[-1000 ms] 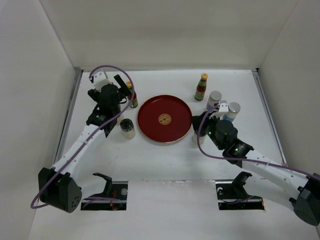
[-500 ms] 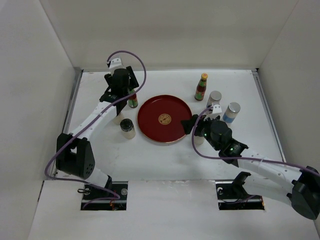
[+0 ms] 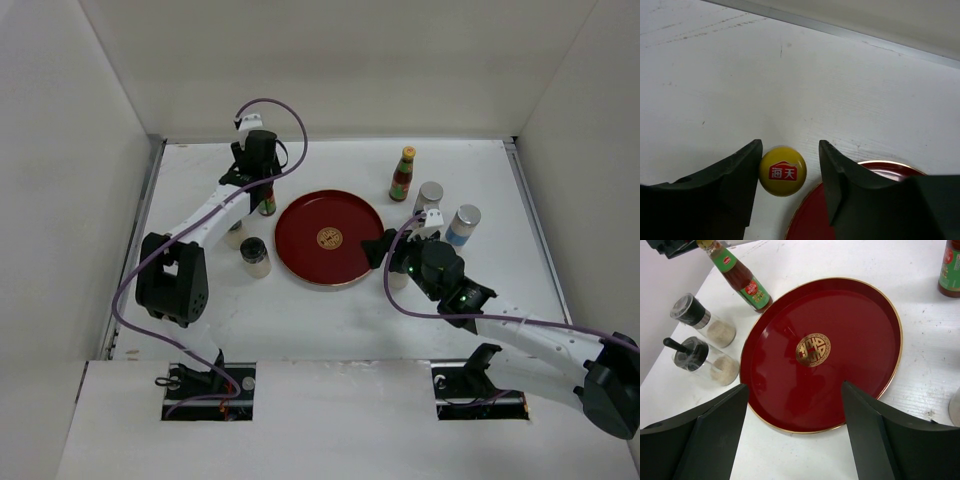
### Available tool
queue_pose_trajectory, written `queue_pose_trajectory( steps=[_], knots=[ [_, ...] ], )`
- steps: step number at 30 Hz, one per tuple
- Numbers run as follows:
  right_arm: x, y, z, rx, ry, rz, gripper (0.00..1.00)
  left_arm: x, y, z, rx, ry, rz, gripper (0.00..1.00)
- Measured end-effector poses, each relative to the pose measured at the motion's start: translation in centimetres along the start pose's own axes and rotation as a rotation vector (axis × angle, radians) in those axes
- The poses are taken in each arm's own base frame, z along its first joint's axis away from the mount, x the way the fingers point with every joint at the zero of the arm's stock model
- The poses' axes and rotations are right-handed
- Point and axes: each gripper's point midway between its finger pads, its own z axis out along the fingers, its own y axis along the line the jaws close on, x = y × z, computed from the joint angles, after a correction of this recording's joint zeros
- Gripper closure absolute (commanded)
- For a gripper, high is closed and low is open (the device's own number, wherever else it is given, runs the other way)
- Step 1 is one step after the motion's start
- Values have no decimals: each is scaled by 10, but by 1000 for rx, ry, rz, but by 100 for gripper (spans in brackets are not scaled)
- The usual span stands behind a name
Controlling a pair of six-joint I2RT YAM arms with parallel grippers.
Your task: Organize the condiment bottles
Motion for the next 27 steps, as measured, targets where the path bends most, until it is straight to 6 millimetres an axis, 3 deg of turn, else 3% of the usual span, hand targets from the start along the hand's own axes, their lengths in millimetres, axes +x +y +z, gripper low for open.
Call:
queue_pose_trajectory(
  steps=[8,20,27],
  knots=[
    [0,0,0,-1,-1,0,18,6,1,2,-16,14,9,82],
    [0,0,0,-1,-1,0,17,4,7,-12,-27,38,30,88],
    [-1,0,0,-1,-2,1,17,-20,-6,-40,15,-9,24,88]
  ],
)
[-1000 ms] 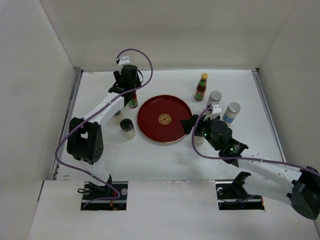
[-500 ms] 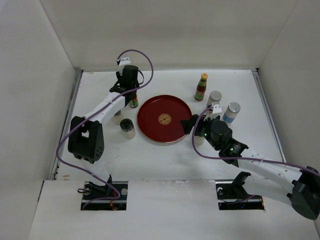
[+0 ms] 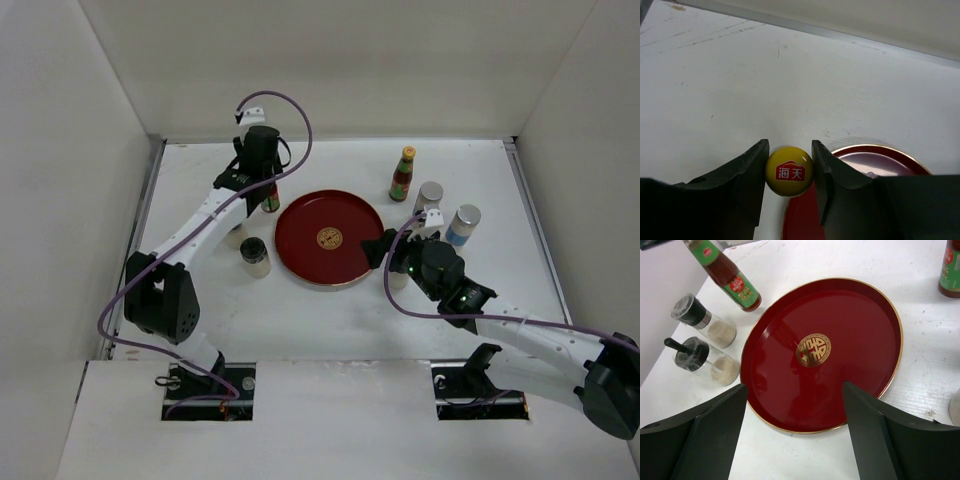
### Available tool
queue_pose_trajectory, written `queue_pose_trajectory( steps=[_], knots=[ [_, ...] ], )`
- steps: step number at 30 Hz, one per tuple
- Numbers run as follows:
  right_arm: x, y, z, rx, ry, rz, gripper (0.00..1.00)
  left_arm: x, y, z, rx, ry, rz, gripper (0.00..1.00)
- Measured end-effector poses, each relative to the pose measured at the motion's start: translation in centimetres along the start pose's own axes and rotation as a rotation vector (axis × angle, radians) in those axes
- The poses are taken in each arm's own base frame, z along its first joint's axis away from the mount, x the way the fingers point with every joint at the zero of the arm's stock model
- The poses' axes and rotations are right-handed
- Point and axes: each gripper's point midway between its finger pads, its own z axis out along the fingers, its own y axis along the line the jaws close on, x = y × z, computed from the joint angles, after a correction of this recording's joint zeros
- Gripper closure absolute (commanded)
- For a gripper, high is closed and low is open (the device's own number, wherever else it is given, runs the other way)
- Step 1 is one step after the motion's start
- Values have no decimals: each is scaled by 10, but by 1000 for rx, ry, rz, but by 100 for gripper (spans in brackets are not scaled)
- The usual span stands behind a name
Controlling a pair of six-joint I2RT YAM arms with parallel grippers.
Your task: Organize the condiment bottles
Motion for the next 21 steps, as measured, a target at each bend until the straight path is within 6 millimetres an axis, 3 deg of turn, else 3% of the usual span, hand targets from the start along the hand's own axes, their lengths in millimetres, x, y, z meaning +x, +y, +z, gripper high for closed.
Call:
queue_pose_trajectory(
  steps=[6,10,16,21],
  knots=[
    [-1,0,-1,-2,-5,2,17,-19,-42,-30,106,-50,-6,88],
    [-2,0,-2,-4,-8,3,17,-21,-73,-41,178,-62,-1,88],
    [-2,-1,-5,-6,-12,5,17,-3,-118,-27,244,-43,21,88],
    [-5,1,-6,-11,-21,7,17,28,-125,-2,233,8,54,89]
  ],
)
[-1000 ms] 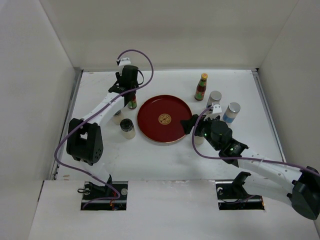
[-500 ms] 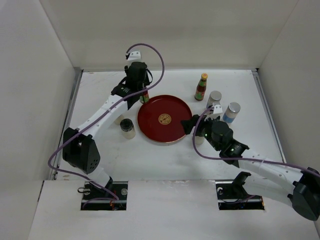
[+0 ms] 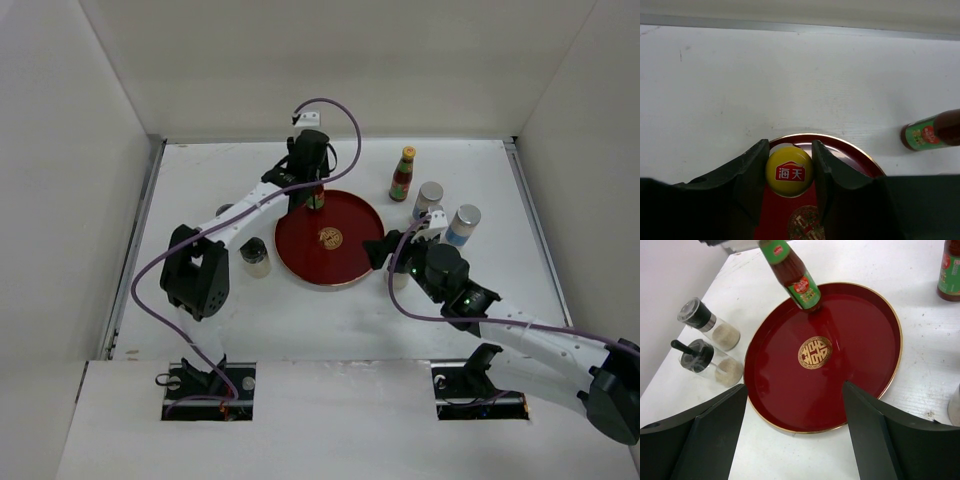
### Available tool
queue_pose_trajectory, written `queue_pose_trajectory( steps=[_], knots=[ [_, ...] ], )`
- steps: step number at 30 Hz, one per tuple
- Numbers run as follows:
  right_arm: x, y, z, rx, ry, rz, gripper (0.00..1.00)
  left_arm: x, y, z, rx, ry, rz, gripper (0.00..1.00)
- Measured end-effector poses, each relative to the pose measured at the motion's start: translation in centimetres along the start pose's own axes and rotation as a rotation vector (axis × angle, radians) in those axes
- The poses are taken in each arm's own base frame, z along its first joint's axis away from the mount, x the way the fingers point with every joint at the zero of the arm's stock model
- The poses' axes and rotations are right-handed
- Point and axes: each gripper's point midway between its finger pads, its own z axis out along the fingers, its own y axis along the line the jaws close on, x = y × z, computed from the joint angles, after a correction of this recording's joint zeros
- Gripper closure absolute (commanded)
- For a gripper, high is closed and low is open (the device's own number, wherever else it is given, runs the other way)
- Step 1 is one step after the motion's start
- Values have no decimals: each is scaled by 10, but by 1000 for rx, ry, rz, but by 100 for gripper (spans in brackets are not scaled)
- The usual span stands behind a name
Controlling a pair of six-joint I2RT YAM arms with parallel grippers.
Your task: Organize the condiment bottles
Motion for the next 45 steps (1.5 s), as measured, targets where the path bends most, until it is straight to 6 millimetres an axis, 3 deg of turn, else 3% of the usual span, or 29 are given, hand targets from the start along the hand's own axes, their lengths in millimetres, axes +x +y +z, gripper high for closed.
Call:
queue_pose_trajectory(
  steps=[3,10,14,18,19,23,24,26,29,31,34,37,41,43,45],
  knots=[
    [0,0,0,0,-1,0,17,12,2,7,-6,15,9,86],
    [0,0,0,0,0,0,12,19,7,12,-2,-29,-7,38],
    [0,-1,0,2,1,0,9,21,9,8,6,-45,-15,19],
    [2,-2,-1,12,14,-5,14,12,7,-2,22,-69,-27,12],
    [1,-4,0,21,17,-7,19,8,6,-6,29,-82,-33,12],
    [-22,-5,6,58,-8,-5,56,-16,10,-38,63,-154,-89,14],
    [-34,-6,10,75,-23,-1,63,-23,14,-50,69,-176,-110,15],
    [-58,-11,21,116,-55,6,66,-39,27,-78,80,-237,-164,25],
    [-95,-24,41,191,-92,7,53,-52,52,-121,91,-329,-263,59],
    [-113,-38,53,244,-103,-3,34,-50,69,-144,99,-374,-322,67],
    [-135,-65,68,338,-104,-26,18,-26,85,-158,108,-377,-380,71],
    [-147,-92,84,425,-82,-55,14,18,93,-157,113,-312,-398,70],
    [-146,-115,108,502,-29,-102,10,69,100,-164,135,-225,-414,67],
    [-140,-125,119,531,4,-127,10,74,99,-173,167,-220,-436,66],
    [-131,-133,131,553,40,-147,10,66,96,-183,208,-241,-467,64]
  ],
)
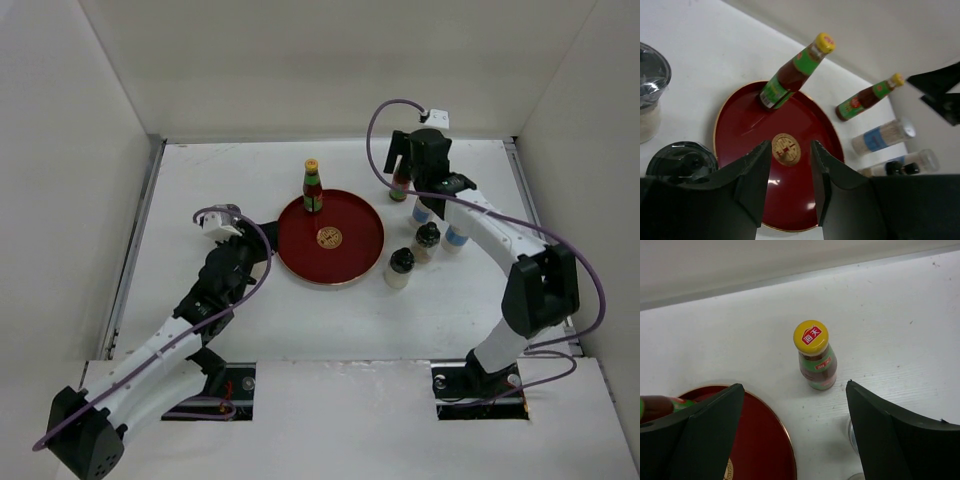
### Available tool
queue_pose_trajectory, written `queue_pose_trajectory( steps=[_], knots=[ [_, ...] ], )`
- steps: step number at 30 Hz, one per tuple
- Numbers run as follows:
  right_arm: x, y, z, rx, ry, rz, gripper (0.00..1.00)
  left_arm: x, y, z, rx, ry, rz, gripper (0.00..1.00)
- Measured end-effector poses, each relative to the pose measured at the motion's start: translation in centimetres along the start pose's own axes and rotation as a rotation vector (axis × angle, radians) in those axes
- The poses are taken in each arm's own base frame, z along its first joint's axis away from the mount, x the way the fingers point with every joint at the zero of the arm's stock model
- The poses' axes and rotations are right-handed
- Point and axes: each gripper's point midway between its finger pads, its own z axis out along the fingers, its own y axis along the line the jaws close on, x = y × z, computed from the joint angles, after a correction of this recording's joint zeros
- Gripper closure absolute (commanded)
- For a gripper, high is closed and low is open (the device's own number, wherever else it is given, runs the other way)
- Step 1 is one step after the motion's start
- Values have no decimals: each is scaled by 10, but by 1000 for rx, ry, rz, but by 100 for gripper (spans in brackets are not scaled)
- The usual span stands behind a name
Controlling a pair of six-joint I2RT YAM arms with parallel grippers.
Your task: Organize the condiment bottles
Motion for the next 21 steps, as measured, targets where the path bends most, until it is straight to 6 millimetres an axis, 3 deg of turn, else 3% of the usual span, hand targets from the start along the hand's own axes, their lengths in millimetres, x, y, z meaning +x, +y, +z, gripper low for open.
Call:
queue_pose_trajectory(
  steps=[3,5,13,21],
  knots=[
    [12,-1,16,24,38,-35,12,-8,-16,-9,68,-17,-45,59],
    [19,-4,26,47,57,-56,12,-3,-23,-12,103,2,-56,58],
    [15,-4,51,90,49,-90,25,32,-25,-16,138,112,-63,51],
    [21,-13,67,120,61,-93,36,35,-26,-12,144,119,-63,51]
  ],
)
